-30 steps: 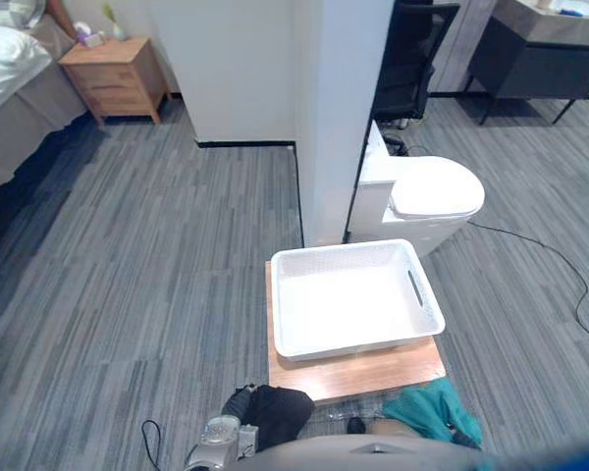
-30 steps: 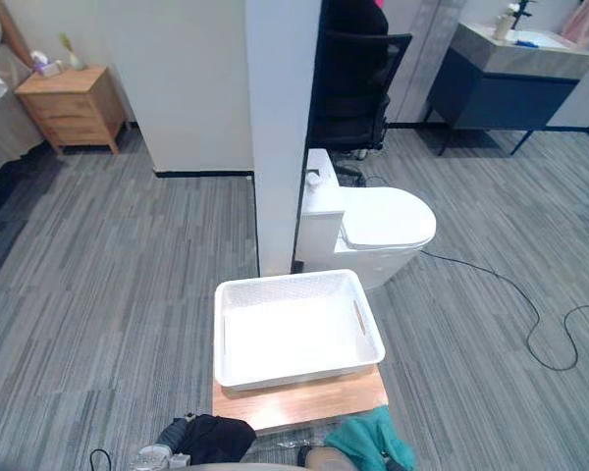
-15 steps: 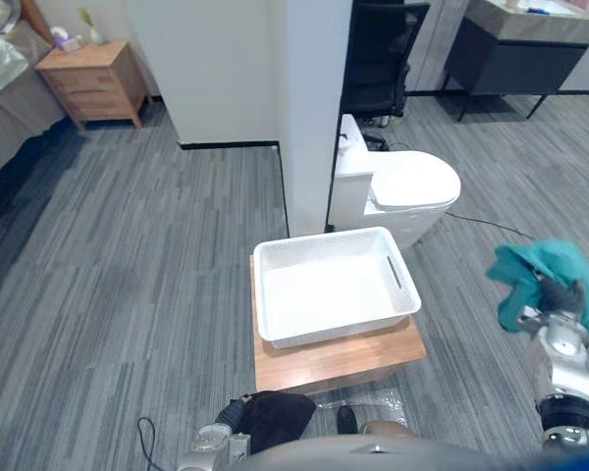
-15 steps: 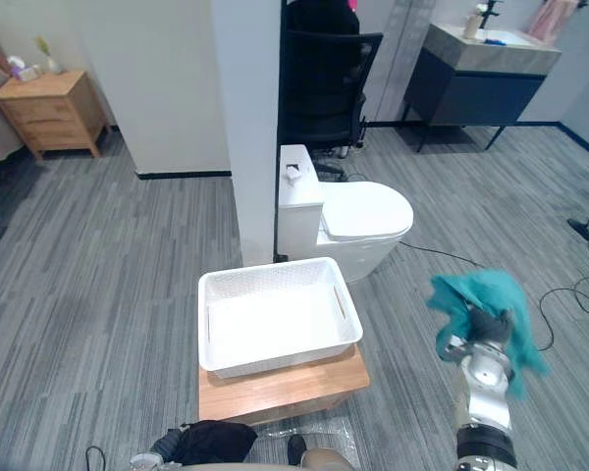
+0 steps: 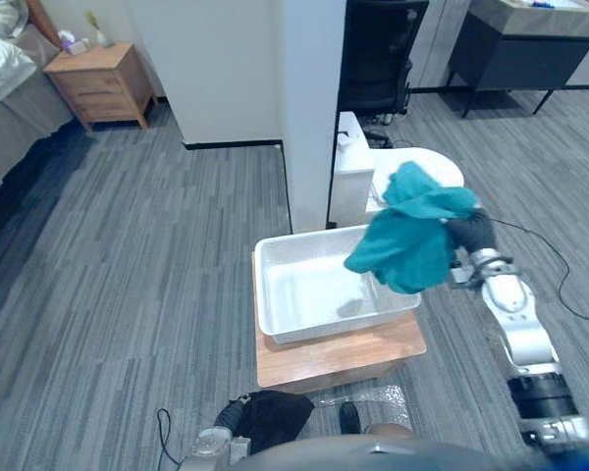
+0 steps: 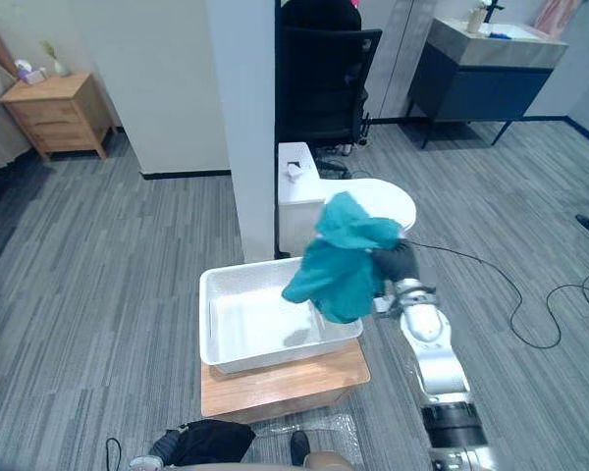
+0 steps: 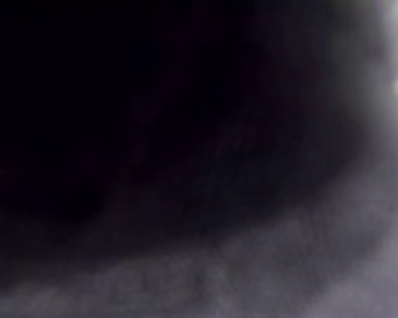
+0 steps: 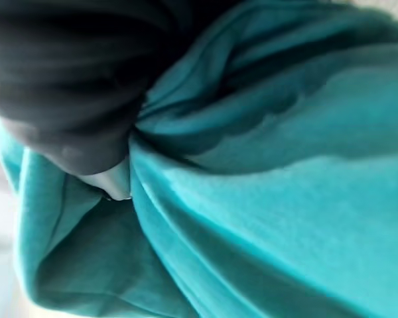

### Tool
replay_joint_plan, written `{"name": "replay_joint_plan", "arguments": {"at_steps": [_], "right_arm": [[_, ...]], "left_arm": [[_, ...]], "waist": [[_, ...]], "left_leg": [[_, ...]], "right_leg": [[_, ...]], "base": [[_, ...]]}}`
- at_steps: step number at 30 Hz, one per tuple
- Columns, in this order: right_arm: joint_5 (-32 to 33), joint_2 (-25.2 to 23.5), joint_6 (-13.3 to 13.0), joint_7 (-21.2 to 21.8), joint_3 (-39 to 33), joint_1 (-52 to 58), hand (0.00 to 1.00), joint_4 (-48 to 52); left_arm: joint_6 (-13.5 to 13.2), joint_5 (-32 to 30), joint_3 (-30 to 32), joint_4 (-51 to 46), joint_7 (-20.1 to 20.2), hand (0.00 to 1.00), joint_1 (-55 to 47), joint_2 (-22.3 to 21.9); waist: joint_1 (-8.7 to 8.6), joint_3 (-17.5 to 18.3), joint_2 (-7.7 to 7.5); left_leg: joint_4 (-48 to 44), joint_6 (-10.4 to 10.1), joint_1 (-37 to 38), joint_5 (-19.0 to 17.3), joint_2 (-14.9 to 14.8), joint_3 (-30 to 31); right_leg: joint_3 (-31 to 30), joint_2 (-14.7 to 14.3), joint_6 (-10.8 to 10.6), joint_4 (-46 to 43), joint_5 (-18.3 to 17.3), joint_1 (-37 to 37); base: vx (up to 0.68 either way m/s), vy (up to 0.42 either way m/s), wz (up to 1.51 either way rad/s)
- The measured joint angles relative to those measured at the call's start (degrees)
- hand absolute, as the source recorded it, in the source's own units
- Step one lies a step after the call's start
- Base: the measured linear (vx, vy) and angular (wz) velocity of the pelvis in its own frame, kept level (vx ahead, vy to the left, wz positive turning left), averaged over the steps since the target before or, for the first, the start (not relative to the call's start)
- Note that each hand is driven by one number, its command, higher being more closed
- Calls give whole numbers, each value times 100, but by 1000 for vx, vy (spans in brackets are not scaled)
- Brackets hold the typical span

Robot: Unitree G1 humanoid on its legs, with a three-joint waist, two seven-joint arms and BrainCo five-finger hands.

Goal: Tidy the bed and pick cloth on bed and put in laundry

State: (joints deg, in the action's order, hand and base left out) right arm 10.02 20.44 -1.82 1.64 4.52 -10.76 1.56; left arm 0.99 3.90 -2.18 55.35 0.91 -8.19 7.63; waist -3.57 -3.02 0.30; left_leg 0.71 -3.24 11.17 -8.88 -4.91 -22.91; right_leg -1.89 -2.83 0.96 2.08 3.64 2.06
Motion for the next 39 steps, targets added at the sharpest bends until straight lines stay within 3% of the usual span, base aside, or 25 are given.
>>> {"name": "replay_joint_plan", "arguments": {"at_steps": [6, 15, 20, 22, 27, 28, 33, 39], "right_arm": [[-3, -4, 481, 101, 716, -241, 100, 94], [-17, -138, 551, 240, 1629, -562, 100, -70], [-371, -601, 759, -184, 2276, -588, 100, -1206], [-470, -800, 808, -386, 2352, -781, 100, -1710], [-747, -1077, 834, -958, 2270, -2121, 100, -2820], [-809, -1089, 835, -1003, 2251, -2272, 100, -2897], [-912, -1018, 835, -1284, 1826, -3564, 100, -3422], [-886, -659, 1099, -1456, 1716, -3981, 100, -3431]], "left_arm": [[-107, -3, 9, 1, 51, 100, -25, 69], [-116, -2, 1, 0, 94, 100, -29, 89], [4, -29, -251, -6, 119, 100, 162, 173], [42, -78, -301, -6, 110, 100, 322, 200], [106, 9, -463, -15, -114, 100, 1118, 278], [106, 12, -463, -17, -138, 100, 1189, 279], [-193, 398, -470, -64, -351, 100, 1755, 292], [-294, 408, -628, -243, -410, 100, 2132, 286]], "waist": [[95, 3, -2], [168, -5, 14], [330, -173, 21], [347, -361, -68], [454, -1549, -121], [462, -1631, -115], [475, -2341, -33], [640, -2352, -33]], "left_leg": [[-83, 0, -8, 0, -7, 146], [-81, -4, -15, 3, -71, 274], [-46, -4, -158, 77, -88, 362], [-55, 35, -426, 160, -36, 458], [-328, 112, -1187, 313, 57, 439], [-353, 118, -1273, 317, 62, 436], [-526, 166, -1770, 335, 102, 438], [-621, 210, -2257, 354, 104, 481]], "right_leg": [[148, 22, 18, 213, 44, -205], [297, -13, 74, 334, 119, -334], [449, 30, 94, 335, 135, -218], [487, 94, 69, 330, 187, 12], [425, 232, 68, 121, 436, 782], [423, 244, 54, 119, 462, 861], [219, 313, -188, 158, 677, 1244], [105, 335, -288, 318, 986, 1619]], "base": [[18, 3, 14], [-9, -31, 7], [-44, -49, 10], [-97, -38, 20], [-135, -17, 1], [-64, -8, 0], [-38, 38, 1], [-10, 28, 4]]}}
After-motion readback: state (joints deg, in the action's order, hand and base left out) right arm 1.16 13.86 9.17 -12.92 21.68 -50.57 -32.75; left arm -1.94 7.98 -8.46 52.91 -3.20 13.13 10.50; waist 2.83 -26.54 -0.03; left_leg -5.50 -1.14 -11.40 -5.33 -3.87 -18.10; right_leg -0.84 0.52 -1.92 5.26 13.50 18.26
